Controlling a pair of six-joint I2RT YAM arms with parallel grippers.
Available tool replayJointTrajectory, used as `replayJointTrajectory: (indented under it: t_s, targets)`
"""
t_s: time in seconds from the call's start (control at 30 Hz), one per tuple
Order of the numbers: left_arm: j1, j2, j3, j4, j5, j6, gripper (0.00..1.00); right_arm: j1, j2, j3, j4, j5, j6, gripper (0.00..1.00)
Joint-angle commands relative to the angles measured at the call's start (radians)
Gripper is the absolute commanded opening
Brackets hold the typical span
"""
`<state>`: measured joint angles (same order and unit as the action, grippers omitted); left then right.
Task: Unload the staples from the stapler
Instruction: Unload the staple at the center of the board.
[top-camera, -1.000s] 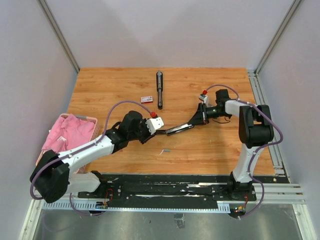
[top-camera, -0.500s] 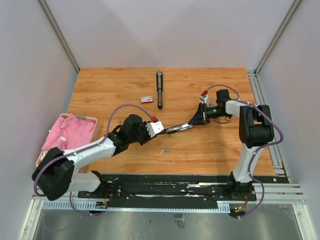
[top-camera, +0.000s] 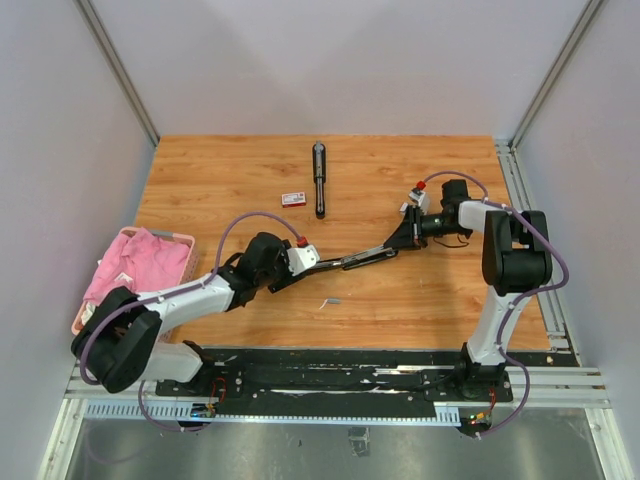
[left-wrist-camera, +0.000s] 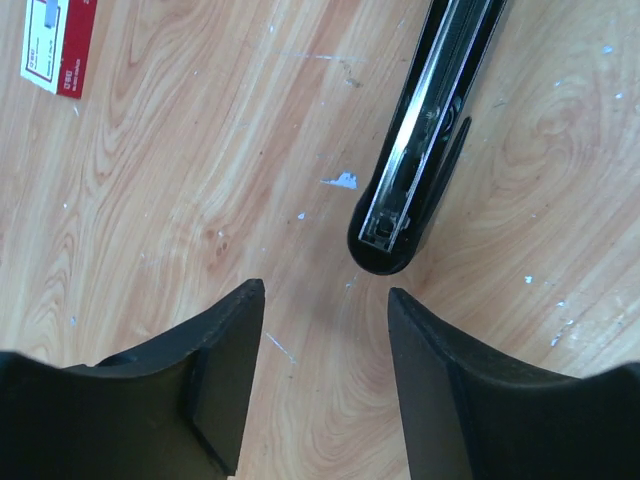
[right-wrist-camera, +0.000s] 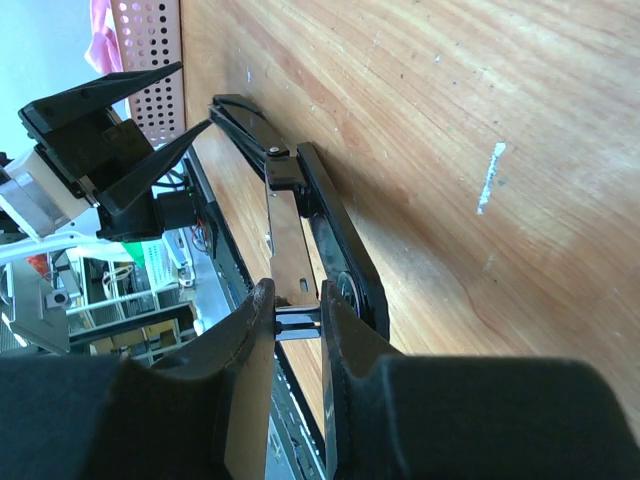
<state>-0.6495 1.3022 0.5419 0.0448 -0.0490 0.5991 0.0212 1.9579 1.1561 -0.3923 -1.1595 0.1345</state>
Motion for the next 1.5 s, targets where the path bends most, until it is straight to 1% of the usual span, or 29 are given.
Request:
replayJointTrajectory:
  t_s: [0.0,0.13,0.17,0.27,0.33,0.4,0.5,0.6,0.77,0.9,1.13,1.33,1.47]
  targets:
    - [0.008,0.025,-0.004,0.017,-0.051,0.022,0.59,-0.021,0.015,-0.011,-0.017,0.062,-0.004,0.05]
    - [0.009,0.043,0.013,0.020,-0.046,0.022,0.61,-0.021,0.014,-0.009,-0.016,0.059,-0.003,0.05]
    - [0.008,0.041,0.022,0.014,-0.038,0.025,0.64,-0.021,0.016,-0.010,-0.016,0.060,-0.003,0.05]
    - [0.008,0.025,0.054,-0.009,0.000,0.043,0.78,-0.021,0.017,-0.009,-0.016,0.054,-0.003,0.05]
    - [0.008,0.018,0.078,-0.016,0.031,0.049,0.85,-0.021,0.018,-0.009,-0.016,0.049,-0.001,0.05]
    - [0.008,0.022,0.107,-0.023,0.062,0.047,0.89,-0.021,0.017,-0.010,-0.015,0.046,-0.001,0.05]
    - [0.003,0.057,0.166,-0.043,0.103,0.029,0.92,-0.021,0.018,-0.011,-0.014,0.049,-0.001,0.07]
    - [-0.018,0.113,0.237,-0.077,0.132,0.017,0.92,-0.021,0.017,-0.012,-0.012,0.051,-0.003,0.09]
    - [-0.071,0.197,0.293,-0.090,0.158,0.027,0.92,-0.021,0.018,-0.015,-0.010,0.054,-0.004,0.12]
    - [-0.082,0.268,0.342,-0.114,0.184,0.022,0.91,-0.021,0.018,-0.017,-0.008,0.048,-0.004,0.13]
    - [-0.085,0.335,0.388,-0.124,0.222,0.021,0.85,-0.020,0.018,-0.019,-0.001,0.039,0.002,0.13]
    - [-0.104,0.396,0.440,-0.153,0.201,0.012,0.80,-0.020,0.017,-0.020,0.003,0.030,0.005,0.14]
    - [-0.111,0.430,0.472,-0.176,0.200,0.007,0.73,-0.020,0.018,-0.020,0.005,0.022,0.010,0.13]
